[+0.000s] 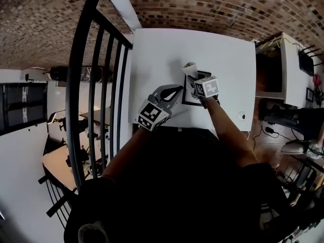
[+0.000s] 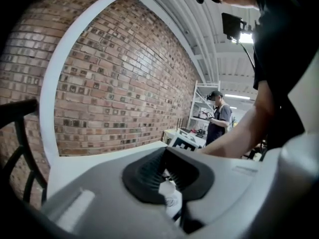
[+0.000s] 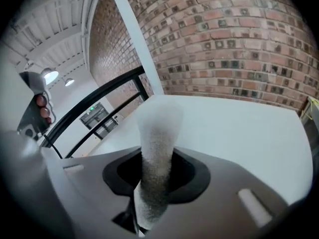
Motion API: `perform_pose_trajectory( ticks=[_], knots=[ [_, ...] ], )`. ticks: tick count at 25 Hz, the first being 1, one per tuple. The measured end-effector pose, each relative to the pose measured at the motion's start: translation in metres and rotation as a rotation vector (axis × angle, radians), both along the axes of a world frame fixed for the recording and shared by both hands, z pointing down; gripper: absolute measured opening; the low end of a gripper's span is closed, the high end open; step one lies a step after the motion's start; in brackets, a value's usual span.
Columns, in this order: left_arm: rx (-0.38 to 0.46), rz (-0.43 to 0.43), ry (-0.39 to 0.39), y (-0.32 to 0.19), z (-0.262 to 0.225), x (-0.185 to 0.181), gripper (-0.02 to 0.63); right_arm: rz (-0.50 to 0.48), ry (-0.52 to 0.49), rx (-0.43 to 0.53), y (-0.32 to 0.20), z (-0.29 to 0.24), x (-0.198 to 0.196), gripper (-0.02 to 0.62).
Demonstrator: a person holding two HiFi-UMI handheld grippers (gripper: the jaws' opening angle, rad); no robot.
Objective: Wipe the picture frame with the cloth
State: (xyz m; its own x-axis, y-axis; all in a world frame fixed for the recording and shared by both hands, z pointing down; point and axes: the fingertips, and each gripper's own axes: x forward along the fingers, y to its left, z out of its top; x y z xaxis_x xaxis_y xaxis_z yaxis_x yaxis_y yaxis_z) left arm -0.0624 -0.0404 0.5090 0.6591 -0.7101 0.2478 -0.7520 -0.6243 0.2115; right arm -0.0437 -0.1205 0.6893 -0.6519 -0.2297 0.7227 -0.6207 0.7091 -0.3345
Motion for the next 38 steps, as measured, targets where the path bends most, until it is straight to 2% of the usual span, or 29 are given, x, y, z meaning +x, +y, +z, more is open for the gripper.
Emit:
perform_pose_trajectory(
  ticks=[6, 11, 20, 31, 34, 38],
  knots=[
    [-0.033, -0.047, -0.015, 0.003, 0.003, 0.001, 0.002, -0.004, 0.006, -0.101, -0.006, 0.039, 0.003, 0.112],
    [-0.049, -0.062, -0.016, 0.007, 0.008, 0.001, 0.002, 0.039, 0.045, -0.132, -0.009, 0.053, 0.018, 0.112],
    [-0.046, 0.006, -0.012, -0.003, 0.007, 0.02, 0.002, 0.138, 0.088, -0.126, -0.022, 0.057, 0.075, 0.112],
    [-0.055, 0.111, -0.005, -0.003, 0.0, 0.054, 0.002, 0.254, 0.09, -0.087, -0.027, 0.04, 0.134, 0.112],
    [-0.046, 0.114, -0.001, -0.004, -0.003, 0.053, 0.002, 0.26, 0.076, -0.078, -0.028, 0.032, 0.134, 0.112],
    [-0.047, 0.099, 0.0, 0.002, -0.003, 0.046, 0.002, 0.223, 0.057, -0.077, -0.022, 0.028, 0.109, 0.112]
  ],
)
